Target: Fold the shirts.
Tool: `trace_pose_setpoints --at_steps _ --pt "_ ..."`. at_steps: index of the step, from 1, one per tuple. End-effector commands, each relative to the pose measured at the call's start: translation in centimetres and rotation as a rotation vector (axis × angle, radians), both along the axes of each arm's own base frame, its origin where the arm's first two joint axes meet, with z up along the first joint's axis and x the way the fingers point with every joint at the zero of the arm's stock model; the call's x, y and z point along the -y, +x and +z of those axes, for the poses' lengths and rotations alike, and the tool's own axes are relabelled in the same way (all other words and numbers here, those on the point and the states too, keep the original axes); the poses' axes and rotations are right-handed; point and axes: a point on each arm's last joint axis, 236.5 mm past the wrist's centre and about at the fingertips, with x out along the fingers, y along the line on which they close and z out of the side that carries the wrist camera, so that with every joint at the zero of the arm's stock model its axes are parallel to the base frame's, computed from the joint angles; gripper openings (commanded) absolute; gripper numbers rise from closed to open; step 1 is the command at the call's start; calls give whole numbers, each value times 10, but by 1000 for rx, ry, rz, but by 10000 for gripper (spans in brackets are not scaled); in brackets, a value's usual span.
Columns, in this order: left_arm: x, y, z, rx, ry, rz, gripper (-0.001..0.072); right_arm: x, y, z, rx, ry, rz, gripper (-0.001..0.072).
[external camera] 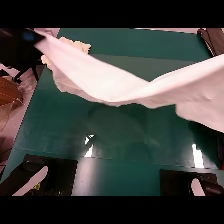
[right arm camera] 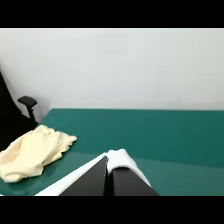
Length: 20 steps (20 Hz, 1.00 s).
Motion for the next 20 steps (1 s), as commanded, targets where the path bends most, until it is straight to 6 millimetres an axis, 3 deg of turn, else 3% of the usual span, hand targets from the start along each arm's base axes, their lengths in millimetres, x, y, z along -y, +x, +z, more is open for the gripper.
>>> trace_pose_setpoints --at_steps 1,3,4,5,8,10,13,16,18,20 --pt "0 -58 41 53 18 -15 22 11 -58 37 61 -37 -117 17" --pt "-4 -68 53 73 0 12 22 14 -54 19 -71 -10 -132 16" --pt "-7 -66 48 45 -1 27 21 17 -43 -4 -182 -12 -132 17" --pt "-11 -59 29 -27 16 45 21 22 -30 -29 -291 -8 -135 16" --pt "-16 -10 -51 -263 51 63 22 46 16 -125 -598 68 -149 16" --pt "-12 43 -132 -413 41 61 22 58 52 -201 -743 148 -148 16" --pt "6 102 -259 -563 -53 61 22 40 105 -312 -868 236 -110 17" --pt "12 154 -363 -600 -62 144 22 35 167 -389 -863 264 -174 16" --pt "9 183 -399 -613 -73 191 22 38 202 -437 -927 292 -220 16" --pt "0 213 -411 -564 -67 247 22 37 235 -476 -1005 290 -226 16"
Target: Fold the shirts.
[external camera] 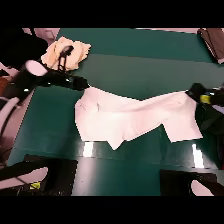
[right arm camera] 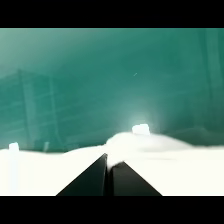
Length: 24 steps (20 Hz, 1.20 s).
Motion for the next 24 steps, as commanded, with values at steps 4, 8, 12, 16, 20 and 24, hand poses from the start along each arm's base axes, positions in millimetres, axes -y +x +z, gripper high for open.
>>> trace_pose_setpoints --at_steps 4,8,12,16,20,24 --pt "-32 90 -34 198 112 154 22 8 109 -87 -69 12 -65 16" --pt "-50 116 -15 316 165 215 347 26 127 -67 -83 27 -31 452" --pt "-68 121 10 307 126 233 566 8 61 -7 -103 -12 227 505" --pt "-84 96 22 201 79 206 476 -47 -13 5 -92 148 283 505" --pt "-70 37 1 -59 -43 84 505 -81 -64 -33 -100 350 237 504" --pt "-72 -32 -48 -340 -35 2 494 -82 -88 -47 -108 465 185 502"
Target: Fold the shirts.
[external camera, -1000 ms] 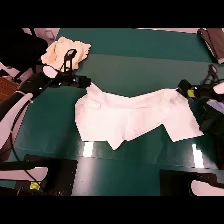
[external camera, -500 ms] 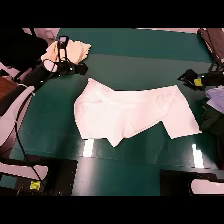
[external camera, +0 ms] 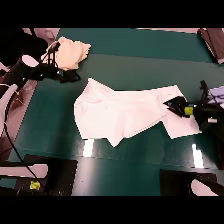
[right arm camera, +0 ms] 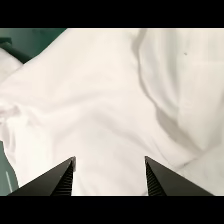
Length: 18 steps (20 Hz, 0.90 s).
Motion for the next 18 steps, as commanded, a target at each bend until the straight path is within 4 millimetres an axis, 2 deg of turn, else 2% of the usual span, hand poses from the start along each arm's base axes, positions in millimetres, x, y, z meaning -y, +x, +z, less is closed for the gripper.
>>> trace_pose_setpoints --at_steps 1,2,4,7,10,15,18 --pt "7 -63 -33 -234 -39 -93 494 -8 -25 -4 -2 101 -34 501" --pt "9 -66 -36 -237 -48 -89 494 -9 -31 -3 5 98 -32 485" --pt "13 -59 -27 -193 -73 -67 494 -13 -42 -1 6 100 -20 450" --pt "12 -49 -10 -116 -70 -53 495 -4 -50 -25 -29 44 -60 446" --pt "12 -50 -2 -92 -59 -62 495 0 -35 -43 -45 -2 -55 446" --pt "13 -54 0 -99 -62 -73 495 -26 0 -54 -52 -24 30 445" --pt "13 -54 2 -93 -61 -73 495 -48 -9 -45 -80 23 122 445"
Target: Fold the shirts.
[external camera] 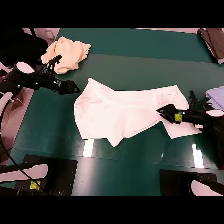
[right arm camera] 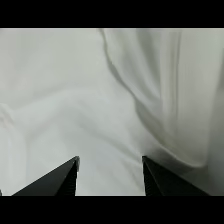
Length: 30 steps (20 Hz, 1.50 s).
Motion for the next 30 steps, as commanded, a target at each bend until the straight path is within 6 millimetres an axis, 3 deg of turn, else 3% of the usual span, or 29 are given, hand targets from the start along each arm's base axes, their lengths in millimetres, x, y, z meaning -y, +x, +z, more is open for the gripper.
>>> trace_pose_setpoints --at_steps 1,4,9,17,20,24,26,30 --pt "1 -1 2 4 0 -7 495 -23 -9 11 -23 39 78 444" --pt "0 0 2 12 3 -5 495 -35 -38 26 -19 49 51 443" --pt "-1 2 2 19 6 -2 495 -43 -77 2 -75 26 18 420" --pt "0 0 2 17 7 -16 495 -29 -62 -19 -89 -30 -19 420" --pt "0 0 2 17 6 -18 495 -40 -49 -21 -82 -40 16 420" --pt "1 -2 2 15 6 -23 495 -57 -39 -8 -55 -28 67 380" --pt "1 -1 2 15 6 -23 495 -65 -51 0 -88 9 119 380" --pt "1 -1 2 18 8 -27 495 -54 -65 17 -62 -5 63 377"
